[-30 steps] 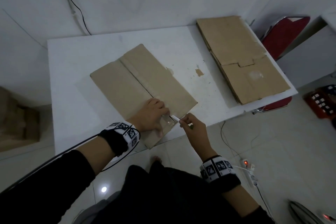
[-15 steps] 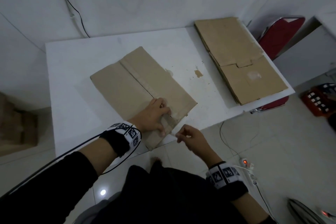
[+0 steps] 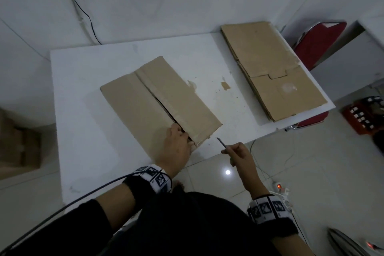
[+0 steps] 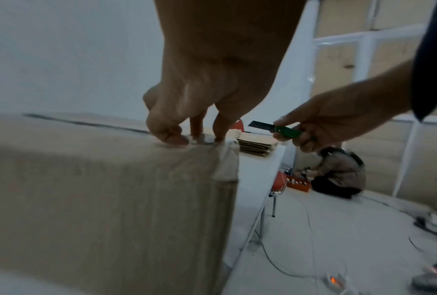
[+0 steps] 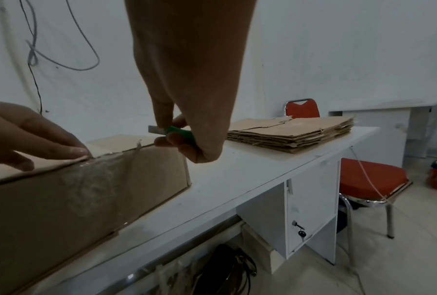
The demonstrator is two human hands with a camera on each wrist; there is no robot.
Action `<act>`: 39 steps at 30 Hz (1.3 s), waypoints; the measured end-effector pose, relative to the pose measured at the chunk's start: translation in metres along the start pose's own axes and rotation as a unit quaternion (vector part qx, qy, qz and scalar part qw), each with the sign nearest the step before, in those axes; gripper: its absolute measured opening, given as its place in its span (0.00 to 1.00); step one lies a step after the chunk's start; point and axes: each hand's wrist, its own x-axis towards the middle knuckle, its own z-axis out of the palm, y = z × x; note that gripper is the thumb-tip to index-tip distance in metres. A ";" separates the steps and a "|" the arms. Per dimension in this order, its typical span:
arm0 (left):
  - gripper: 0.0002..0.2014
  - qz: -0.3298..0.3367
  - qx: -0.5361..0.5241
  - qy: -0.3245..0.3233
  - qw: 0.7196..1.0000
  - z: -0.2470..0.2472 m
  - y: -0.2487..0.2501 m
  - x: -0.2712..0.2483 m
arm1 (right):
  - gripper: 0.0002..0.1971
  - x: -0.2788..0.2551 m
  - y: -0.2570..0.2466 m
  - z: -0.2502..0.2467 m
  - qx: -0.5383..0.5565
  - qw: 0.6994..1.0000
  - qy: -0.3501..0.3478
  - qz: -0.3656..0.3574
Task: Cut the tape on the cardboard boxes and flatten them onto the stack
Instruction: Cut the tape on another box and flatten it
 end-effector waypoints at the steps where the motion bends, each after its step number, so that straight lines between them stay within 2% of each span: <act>1: 0.08 -0.005 -0.006 0.021 1.000 0.001 0.001 0.000 | 0.07 -0.001 0.000 0.003 -0.007 1.000 -0.007 -0.006; 3: 0.09 0.003 -0.011 0.015 1.000 0.001 -0.001 0.003 | 0.06 -0.002 0.003 0.011 -0.026 0.999 -0.022 -0.016; 4: 0.11 0.023 0.016 -0.016 0.999 -0.001 0.001 0.003 | 0.05 -0.003 0.005 0.016 -0.038 0.999 -0.029 -0.020; 6: 0.13 -0.037 -0.027 -0.085 0.995 -0.011 0.006 0.006 | 0.04 -0.003 0.008 0.023 -0.052 0.998 -0.038 -0.021; 7: 0.13 -0.051 -0.040 -0.081 0.995 -0.014 0.006 0.010 | 0.04 -0.002 0.010 0.024 -0.052 0.998 -0.040 -0.020; 9: 0.13 -0.028 -0.007 -0.090 0.996 -0.015 0.003 0.020 | 0.04 0.000 0.012 0.026 -0.051 0.998 -0.042 -0.018; 14: 0.04 -0.054 -0.030 -0.037 0.997 0.002 -0.005 0.011 | 0.04 0.006 0.011 0.023 -0.051 0.998 -0.043 -0.010; 16: 0.02 -0.080 -0.083 0.029 0.993 0.014 -0.002 -0.002 | 0.05 0.006 0.011 0.022 -0.056 0.997 -0.045 -0.009; 18: 0.09 -0.089 -0.130 0.090 0.983 0.023 0.000 -0.012 | 0.04 0.006 0.012 0.021 -0.060 0.997 -0.051 -0.007; 19: 0.12 -0.088 -0.153 0.095 0.980 0.025 0.001 -0.014 | 0.04 0.005 0.013 0.021 -0.062 0.996 -0.056 -0.012; 21: 0.13 -0.102 -0.204 0.095 0.969 0.024 0.002 -0.013 | 0.05 0.003 0.013 0.022 -0.080 0.994 -0.071 -0.034; 24: 0.21 -0.145 -0.293 0.075 0.942 0.021 0.005 -0.012 | 0.07 -0.003 0.009 0.027 -0.105 0.988 -0.089 -0.074; 28: 0.23 -0.149 -0.335 0.084 0.927 0.026 0.002 -0.016 | 0.09 -0.010 0.005 0.041 -0.121 0.982 -0.101 -0.103; 33: 0.21 -0.133 -0.295 0.076 0.943 0.026 -0.001 -0.016 | 0.11 -0.014 0.002 0.052 -0.126 0.980 -0.089 -0.129; 39: 0.25 -0.133 -0.306 0.073 0.940 0.020 0.002 -0.021 | 0.13 -0.020 0.000 0.053 -0.118 0.980 -0.072 -0.144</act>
